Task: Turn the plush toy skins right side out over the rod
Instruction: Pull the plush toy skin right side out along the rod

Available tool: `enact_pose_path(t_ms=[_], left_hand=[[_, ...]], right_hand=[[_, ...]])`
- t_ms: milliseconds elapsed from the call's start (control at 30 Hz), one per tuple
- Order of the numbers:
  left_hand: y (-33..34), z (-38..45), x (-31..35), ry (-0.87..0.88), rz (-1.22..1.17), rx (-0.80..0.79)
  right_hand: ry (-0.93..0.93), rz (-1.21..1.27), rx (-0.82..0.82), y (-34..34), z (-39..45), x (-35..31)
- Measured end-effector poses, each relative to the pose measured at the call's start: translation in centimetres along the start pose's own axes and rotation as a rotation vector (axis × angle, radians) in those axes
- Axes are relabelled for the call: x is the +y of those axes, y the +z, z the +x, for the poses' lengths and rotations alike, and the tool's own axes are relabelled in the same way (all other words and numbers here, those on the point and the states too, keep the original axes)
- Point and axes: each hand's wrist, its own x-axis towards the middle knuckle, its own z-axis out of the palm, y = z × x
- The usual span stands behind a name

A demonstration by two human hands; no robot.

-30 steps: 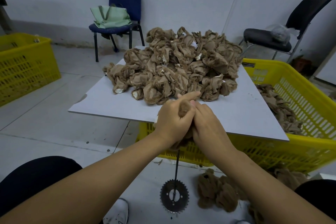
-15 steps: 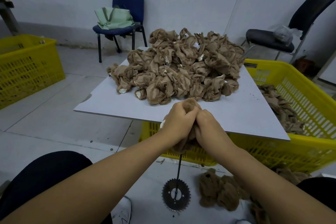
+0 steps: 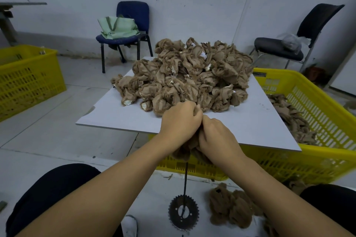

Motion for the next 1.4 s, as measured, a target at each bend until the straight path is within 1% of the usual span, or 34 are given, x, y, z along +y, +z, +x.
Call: enact_pose_path(t_ms=[133,167,233,300,367,433,567,667,733,833,900,1067,1167,1267,1400], left_hand=[[0.7,-0.5,0.3,-0.125,-0.474,0.195],[0.8,-0.6,0.5,-0.155,-0.534,0.204],[1.0,-0.5,0.4,-0.213,-0.609,0.147],[1.2,-0.5,0.0,-0.258,-0.612,0.073],[1.4,-0.7,-0.5,-0.285,-0.523,0.024],[1.5,-1.1,-0.6,-0.300,-0.441,0.014],[1.7,-1.3,-0.5,-0.265,-0.387,0.008],[1.9,-1.9,-0.9,-0.216,-0.303,0.059],[2.1,-2.4,-1.0,-0.121,-0.301,0.134],[2.3,-2.7,-0.9,0.033,-0.368,0.219],[2.6,-2.7,-0.7,0.068,-0.462,0.279],[3.4,-2.6,0.3,-0.029,-0.672,0.347],[3.0,-2.3,1.0,-0.044,-0.792,0.406],[2.8,-2.2,1.1,-0.028,-0.819,0.382],[3.5,-2.7,0.1,-0.072,-0.814,0.283]], right_hand=[[-0.047,0.038,0.148,0.0,0.0,-0.7],[-0.049,0.042,0.170,0.2,0.0,-0.7],[-0.025,0.022,0.164,1.0,0.1,-0.7],[0.002,-0.015,0.119,2.0,0.3,-0.6],[0.012,-0.013,0.054,2.9,0.5,-0.6],[0.011,0.014,0.018,3.4,0.7,-0.4],[0.017,0.030,0.013,3.3,0.7,0.2],[0.003,0.031,0.000,3.2,0.5,0.2],[-0.016,0.047,0.027,2.9,0.1,0.0],[-0.053,0.066,0.113,2.6,-0.3,-0.2],[-0.079,0.055,0.161,2.4,-0.4,-0.1],[-0.114,0.071,0.267,2.1,-0.5,0.0],[-0.123,0.152,0.355,1.8,-0.3,0.0],[-0.106,0.201,0.391,1.8,0.1,0.0],[-0.054,0.235,0.334,2.7,0.2,0.0]])
